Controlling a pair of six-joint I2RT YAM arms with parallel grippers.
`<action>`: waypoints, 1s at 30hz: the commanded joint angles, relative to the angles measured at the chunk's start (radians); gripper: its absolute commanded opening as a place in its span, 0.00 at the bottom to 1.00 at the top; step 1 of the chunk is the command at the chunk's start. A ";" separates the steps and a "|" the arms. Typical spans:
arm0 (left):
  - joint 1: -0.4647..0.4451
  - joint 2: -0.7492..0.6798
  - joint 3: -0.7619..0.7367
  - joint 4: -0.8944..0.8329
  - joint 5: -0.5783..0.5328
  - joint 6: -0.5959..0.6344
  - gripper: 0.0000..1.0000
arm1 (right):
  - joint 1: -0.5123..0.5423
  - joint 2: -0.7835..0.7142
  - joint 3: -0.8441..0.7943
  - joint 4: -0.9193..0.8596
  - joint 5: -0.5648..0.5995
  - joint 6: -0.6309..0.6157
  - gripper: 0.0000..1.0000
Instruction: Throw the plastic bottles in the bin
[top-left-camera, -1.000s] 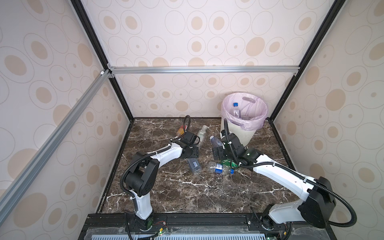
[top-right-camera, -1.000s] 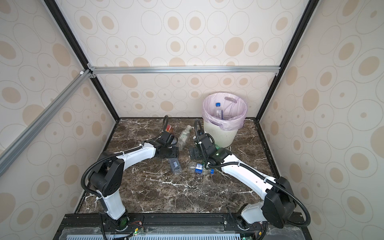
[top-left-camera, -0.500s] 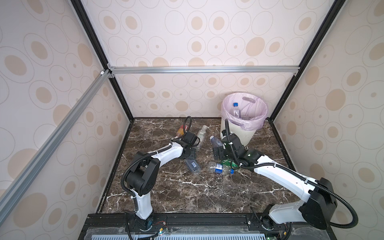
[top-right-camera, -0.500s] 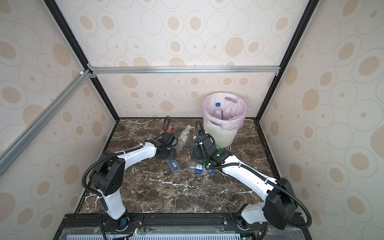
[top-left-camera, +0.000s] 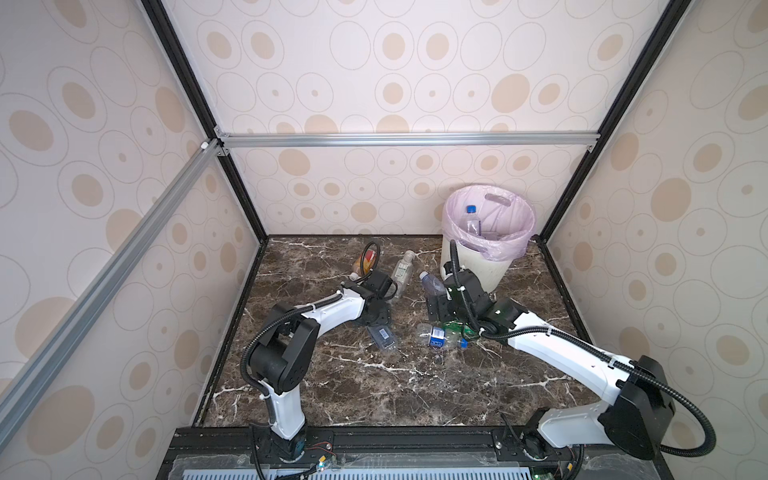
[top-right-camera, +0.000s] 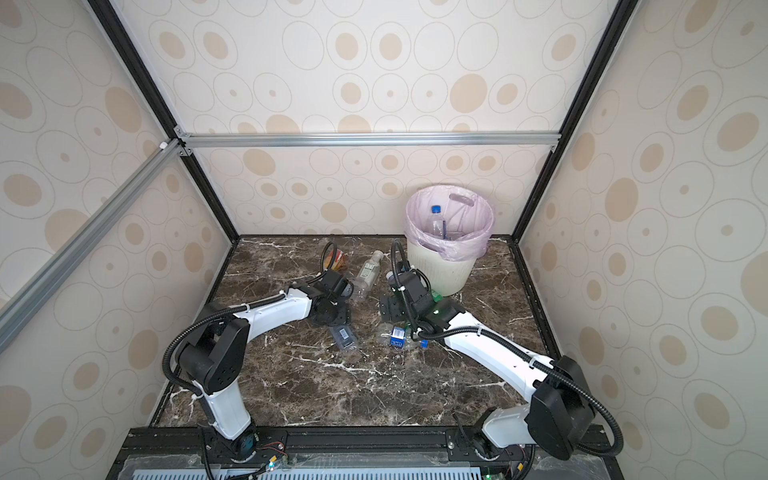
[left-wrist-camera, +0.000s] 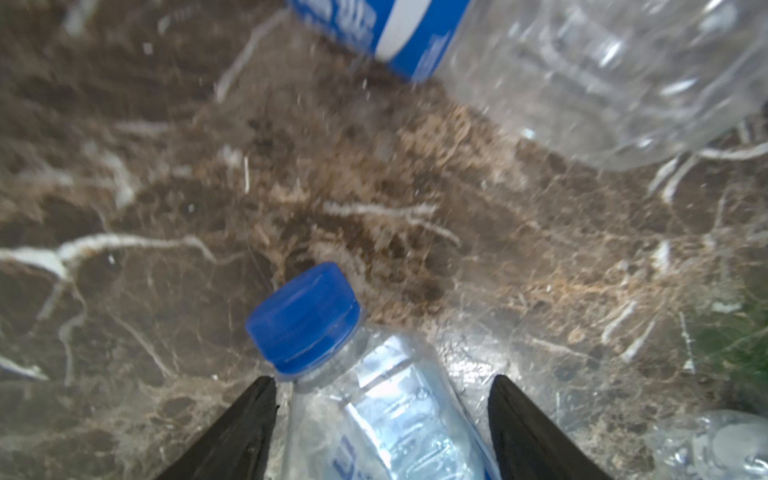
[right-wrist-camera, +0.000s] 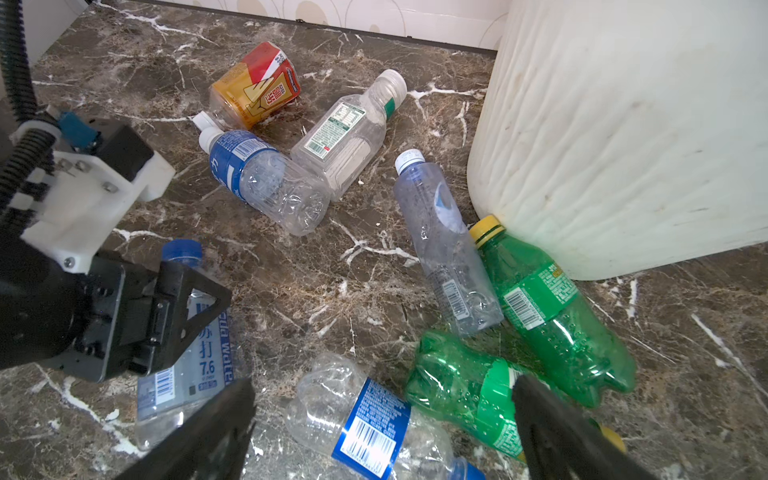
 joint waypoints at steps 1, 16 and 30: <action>-0.003 -0.026 -0.017 0.000 0.056 -0.088 0.80 | 0.009 -0.021 -0.010 0.009 0.001 0.009 1.00; 0.017 0.011 0.007 0.059 0.082 -0.055 0.72 | 0.009 -0.051 -0.036 0.009 0.006 0.017 1.00; 0.035 0.039 0.017 0.089 0.122 0.032 0.59 | 0.008 -0.020 -0.010 0.003 0.002 0.022 1.00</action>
